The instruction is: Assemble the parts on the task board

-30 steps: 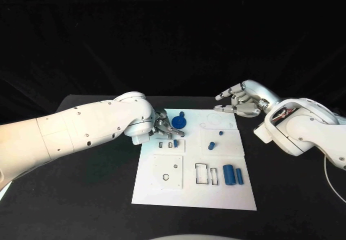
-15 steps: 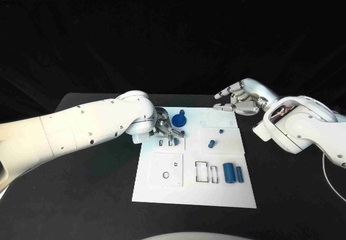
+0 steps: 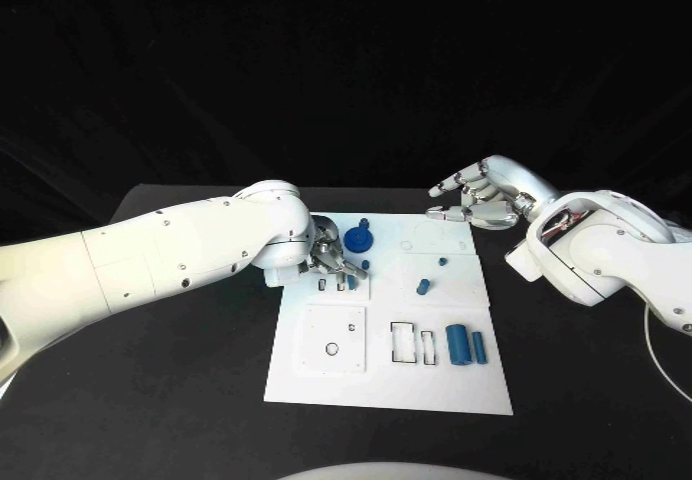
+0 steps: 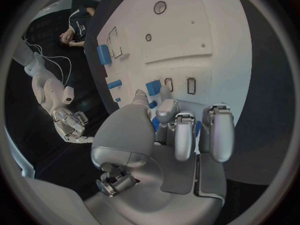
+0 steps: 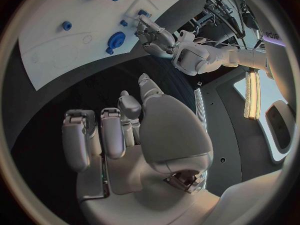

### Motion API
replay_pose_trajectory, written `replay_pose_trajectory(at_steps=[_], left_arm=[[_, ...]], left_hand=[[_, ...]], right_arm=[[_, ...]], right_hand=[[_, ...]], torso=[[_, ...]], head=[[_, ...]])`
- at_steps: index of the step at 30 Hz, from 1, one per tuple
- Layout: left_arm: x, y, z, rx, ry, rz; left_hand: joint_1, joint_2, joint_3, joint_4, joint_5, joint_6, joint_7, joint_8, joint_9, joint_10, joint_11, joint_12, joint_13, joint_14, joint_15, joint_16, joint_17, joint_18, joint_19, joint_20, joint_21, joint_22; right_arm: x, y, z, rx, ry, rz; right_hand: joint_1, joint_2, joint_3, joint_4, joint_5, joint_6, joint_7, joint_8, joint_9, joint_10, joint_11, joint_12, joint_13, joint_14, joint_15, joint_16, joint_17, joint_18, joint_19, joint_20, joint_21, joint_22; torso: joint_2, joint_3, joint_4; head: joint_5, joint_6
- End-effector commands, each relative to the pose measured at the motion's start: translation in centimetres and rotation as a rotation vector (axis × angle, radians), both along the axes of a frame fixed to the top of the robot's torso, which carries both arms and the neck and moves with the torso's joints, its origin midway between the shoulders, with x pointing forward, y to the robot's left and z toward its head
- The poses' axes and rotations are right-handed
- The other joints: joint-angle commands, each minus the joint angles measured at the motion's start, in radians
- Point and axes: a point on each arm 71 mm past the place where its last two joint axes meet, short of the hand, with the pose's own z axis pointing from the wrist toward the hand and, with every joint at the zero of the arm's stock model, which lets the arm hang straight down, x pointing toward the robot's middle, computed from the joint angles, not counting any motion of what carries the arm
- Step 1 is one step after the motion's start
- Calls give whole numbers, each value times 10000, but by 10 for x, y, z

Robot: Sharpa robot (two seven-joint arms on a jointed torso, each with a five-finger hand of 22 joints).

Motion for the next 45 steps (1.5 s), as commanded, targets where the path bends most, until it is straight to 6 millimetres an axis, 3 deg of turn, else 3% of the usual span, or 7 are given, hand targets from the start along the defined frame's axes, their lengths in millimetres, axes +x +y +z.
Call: replay_pose_trajectory(at_steps=[1, 12, 29, 33, 42, 43, 45], left_arm=[[-2, -3, -1, 120, 120, -223], [-2, -4, -1, 105, 116, -243], [-4, -6, -2, 161, 261, -437], [-4, -6, -2, 92, 312, -408], [-4, -6, -1, -40, 286, -327], [-4, -6, -1, -54, 284, -321], [-4, -5, -1, -106, 270, -286]], left_hand=[[147, 21, -6, -51, 48, -41, -39, 33, 18, 46, 15, 43, 6, 1052, -49, 30, 2634, -56, 305, -61, 28, 1067], [618, 220, 252, -229, 117, -81, -41, -5, 179, 34, 12, 51, 20, 1052, -51, 30, 2634, -57, 301, -64, 29, 1084], [902, 266, 466, -392, 115, -102, -39, -60, 263, 17, 12, 38, 14, 1052, -49, 30, 2634, -61, 304, -61, 38, 1111], [1190, 386, 727, -560, 121, -118, -63, -119, 297, 3, -7, 20, 4, 1052, -63, 30, 2634, -64, 308, -69, 47, 1134], [2611, 782, 2402, -1516, 188, -368, -141, -506, 266, -168, -103, -174, -101, 1052, -167, 30, 2634, -50, 269, -168, 17, 1101], [2745, 739, 2679, -1640, 217, -412, -121, -564, 253, -204, -92, -217, -124, 1052, -166, 30, 2634, -48, 260, -177, 8, 1087], [2674, 368, 3593, -1772, 499, -424, -42, -688, 252, -250, -24, -322, -197, 1052, -109, 30, 2634, -48, 245, -138, -3, 1077]], right_arm=[[0, 2, -1, -140, 23, 99], [0, 3, -1, -132, 26, 107], [0, 4, -2, -123, 33, 140], [0, 5, -2, -123, 36, 153], [1, 5, -2, -124, 44, 174], [1, 5, -2, -125, 45, 175], [1, 5, -2, -127, 49, 177]], right_hand=[[-114, 4, -53, -3, 56, 17, 40, -26, 8, -82, -11, -35, -17, 576, -65, -48, 458, -39, 118, -41, -36, 1279], [-106, 10, -58, -3, 66, 18, 39, -27, 8, -95, -11, -62, -37, 572, -65, -63, 439, -32, 100, -40, -51, 1252], [-106, 10, -58, -3, 66, 18, 39, -27, 8, -95, -11, -62, -37, 572, -65, -63, 439, -32, 100, -40, -51, 1252], [-100, 14, -60, -4, 73, 18, 39, -28, 8, -95, -12, -60, -36, 571, -66, -66, 437, -31, 97, -40, -53, 1248], [-92, 21, -64, -4, 82, 18, 38, -30, 8, -95, -12, -57, -34, 570, -66, -70, 434, -30, 94, -40, -57, 1243], [-92, 21, -64, -4, 82, 18, 38, -30, 8, -95, -12, -57, -34, 570, -66, -70, 434, -30, 94, -40, -57, 1243], [-92, 21, -64, -4, 82, 18, 38, -30, 8, -95, -12, -57, -34, 570, -66, -70, 434, -30, 94, -40, -57, 1243]], torso=[[4, 1, 1], [1, 2, -3], [5, 2, 8], [2, 3, 10], [4, 5, -3], [6, 5, -4], [10, 4, -7]], head=[[-3, -7], [-5, -28], [-24, -102], [-24, -125], [-26, -141], [-26, -146], [-27, -150]])
